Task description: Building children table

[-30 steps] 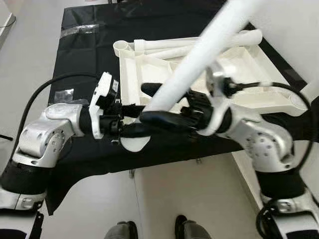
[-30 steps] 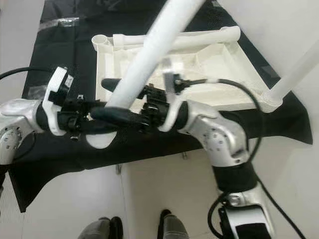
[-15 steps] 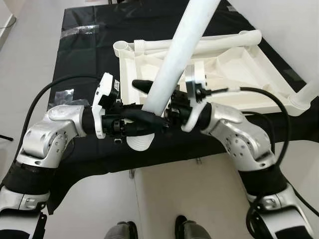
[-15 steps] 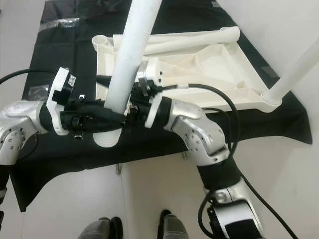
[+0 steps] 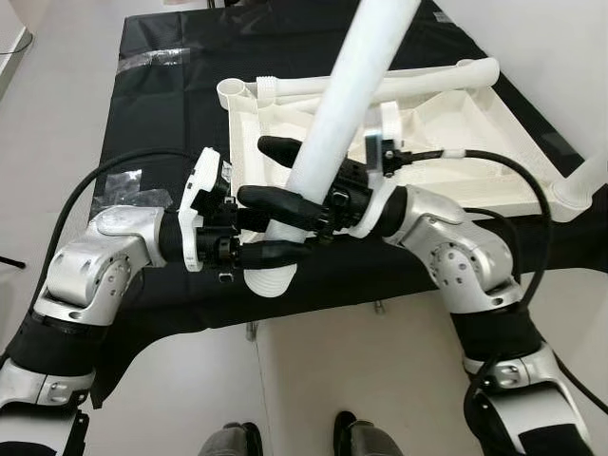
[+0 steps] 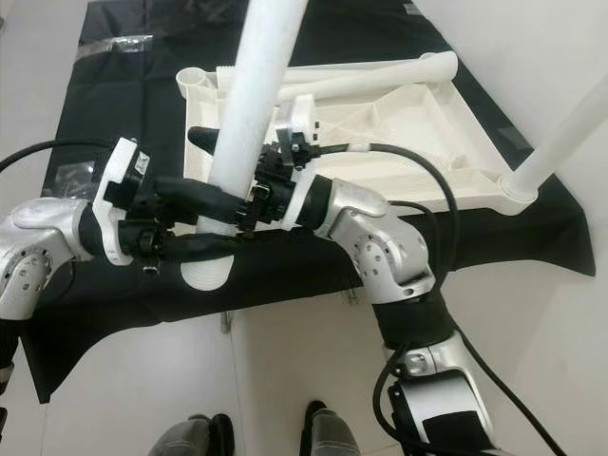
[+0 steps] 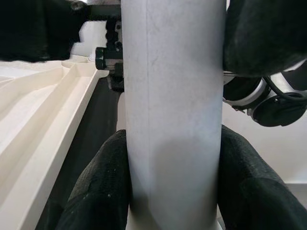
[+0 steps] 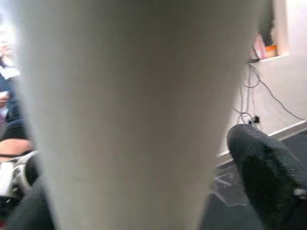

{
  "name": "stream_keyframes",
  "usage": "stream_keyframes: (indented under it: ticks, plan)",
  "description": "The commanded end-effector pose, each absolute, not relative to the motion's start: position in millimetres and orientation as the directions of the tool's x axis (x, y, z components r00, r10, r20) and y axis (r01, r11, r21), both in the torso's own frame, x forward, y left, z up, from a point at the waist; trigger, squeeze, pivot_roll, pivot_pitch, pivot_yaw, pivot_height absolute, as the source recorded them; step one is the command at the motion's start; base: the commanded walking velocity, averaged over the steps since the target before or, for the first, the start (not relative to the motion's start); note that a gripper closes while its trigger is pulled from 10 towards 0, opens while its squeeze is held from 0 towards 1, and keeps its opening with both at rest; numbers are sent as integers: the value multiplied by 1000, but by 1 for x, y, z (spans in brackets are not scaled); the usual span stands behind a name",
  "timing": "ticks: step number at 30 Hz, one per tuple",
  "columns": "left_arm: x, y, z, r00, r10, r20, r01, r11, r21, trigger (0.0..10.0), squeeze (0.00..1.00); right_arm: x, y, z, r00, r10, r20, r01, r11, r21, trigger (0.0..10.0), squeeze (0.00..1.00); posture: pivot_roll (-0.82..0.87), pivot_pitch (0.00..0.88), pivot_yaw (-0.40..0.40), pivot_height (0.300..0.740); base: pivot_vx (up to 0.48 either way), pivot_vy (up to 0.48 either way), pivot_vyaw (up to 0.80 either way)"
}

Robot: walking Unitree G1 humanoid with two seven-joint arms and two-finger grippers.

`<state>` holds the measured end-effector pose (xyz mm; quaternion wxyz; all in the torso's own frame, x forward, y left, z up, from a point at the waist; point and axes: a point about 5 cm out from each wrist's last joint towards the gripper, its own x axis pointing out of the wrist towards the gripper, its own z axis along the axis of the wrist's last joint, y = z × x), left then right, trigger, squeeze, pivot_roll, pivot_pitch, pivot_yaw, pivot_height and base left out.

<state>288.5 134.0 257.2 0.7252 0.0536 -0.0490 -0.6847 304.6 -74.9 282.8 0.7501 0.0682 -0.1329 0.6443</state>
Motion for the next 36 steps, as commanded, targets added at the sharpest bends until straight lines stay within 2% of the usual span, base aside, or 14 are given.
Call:
stream_keyframes:
  ticks: [1, 4, 11, 21, 25, 26, 28, 31, 33, 34, 36]
  plan:
    - [282, 134, 257, 20, -999, -28, 987, 16, 163, 10000, 0, 301, -73, 285, 96, 959, 267, -988, 124, -93, 0, 0, -1, 210, -20, 740, 0, 0, 0]
    - [282, 134, 257, 19, -999, -30, 986, 14, 164, 10000, 0, 294, -72, 284, 29, 974, 224, -992, 56, -117, 0, 0, -3, 211, -19, 740, 0, 0, 0]
    - [283, 134, 258, 18, -999, -37, 985, 12, 172, 10000, 0, 286, -68, 272, -38, 991, 129, -994, -24, -109, 0, 0, -3, 212, -18, 740, 0, 0, 0]
    - [284, 136, 260, 21, -999, -44, 983, 13, 182, 10000, 0, 291, -64, 263, -4, 996, 88, -997, 2, -71, 0, 0, -1, 212, -18, 740, 0, 0, 0]
    - [287, 136, 261, 47, -998, -43, 984, 38, 176, 10000, 0, 296, -63, 261, 38, 997, 71, -996, 44, -73, 0, 0, -2, 212, -17, 740, 0, 0, 0]
    - [290, 137, 263, 70, -997, -26, 986, 65, 156, 10000, 1000, 301, -64, 261, 88, 993, 77, -993, 94, -76, 0, 0, -3, 212, -18, 740, 0, 0, 0]
    - [292, 139, 265, 104, -994, -9, 982, 102, 156, 10000, 1000, 316, -70, 266, 217, 970, 110, -971, 226, -73, 0, 0, -1, 213, -18, 740, 0, 0, 0]
    - [292, 140, 266, 113, -994, -7, 981, 110, 162, 10000, 1000, 321, -72, 268, 258, 958, 121, -961, 268, -69, 0, 0, -1, 213, -18, 740, 0, 0, 0]
    - [291, 148, 268, 138, -990, -2, 977, 136, 163, 10000, 1000, 333, -84, 275, 361, 919, 161, -926, 374, -59, 0, 0, 1, 214, -18, 740, 0, 0, 0]
    - [291, 148, 268, 138, -990, -2, 977, 136, 163, 10000, 1000, 333, -84, 275, 361, 919, 161, -926, 374, -59, 0, 0, 1, 214, -18, 740, 0, 0, 0]
    - [291, 156, 269, 166, -986, 0, 973, 163, 165, 10000, 1000, 341, -94, 283, 430, 881, 200, -894, 446, -43, 0, 0, 4, 215, -16, 740, 0, 0, 0]
